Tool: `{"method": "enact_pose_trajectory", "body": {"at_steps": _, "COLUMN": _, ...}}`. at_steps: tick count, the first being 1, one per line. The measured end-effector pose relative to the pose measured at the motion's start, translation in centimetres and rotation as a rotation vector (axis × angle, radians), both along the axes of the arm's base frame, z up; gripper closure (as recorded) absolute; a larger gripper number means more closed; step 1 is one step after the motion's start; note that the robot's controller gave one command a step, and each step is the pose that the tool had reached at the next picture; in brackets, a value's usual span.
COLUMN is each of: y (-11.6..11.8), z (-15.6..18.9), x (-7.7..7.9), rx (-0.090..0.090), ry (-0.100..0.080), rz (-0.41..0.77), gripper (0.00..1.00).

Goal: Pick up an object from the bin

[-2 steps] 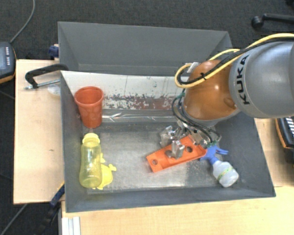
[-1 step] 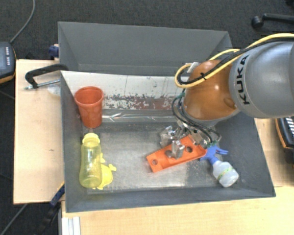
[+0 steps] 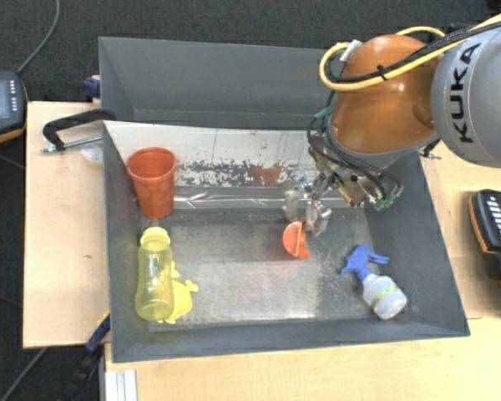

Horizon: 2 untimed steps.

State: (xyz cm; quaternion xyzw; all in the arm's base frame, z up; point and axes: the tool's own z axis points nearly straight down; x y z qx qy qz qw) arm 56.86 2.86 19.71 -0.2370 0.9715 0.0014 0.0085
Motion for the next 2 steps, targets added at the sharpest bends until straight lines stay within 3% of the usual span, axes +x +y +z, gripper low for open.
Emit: {"method": "enact_pose_trajectory", "body": {"at_steps": 2, "y": 0.6, "z": 1.7, "x": 0.4, "rx": 0.001, "ry": -0.005, "rz": 0.02, "gripper": 1.0}}
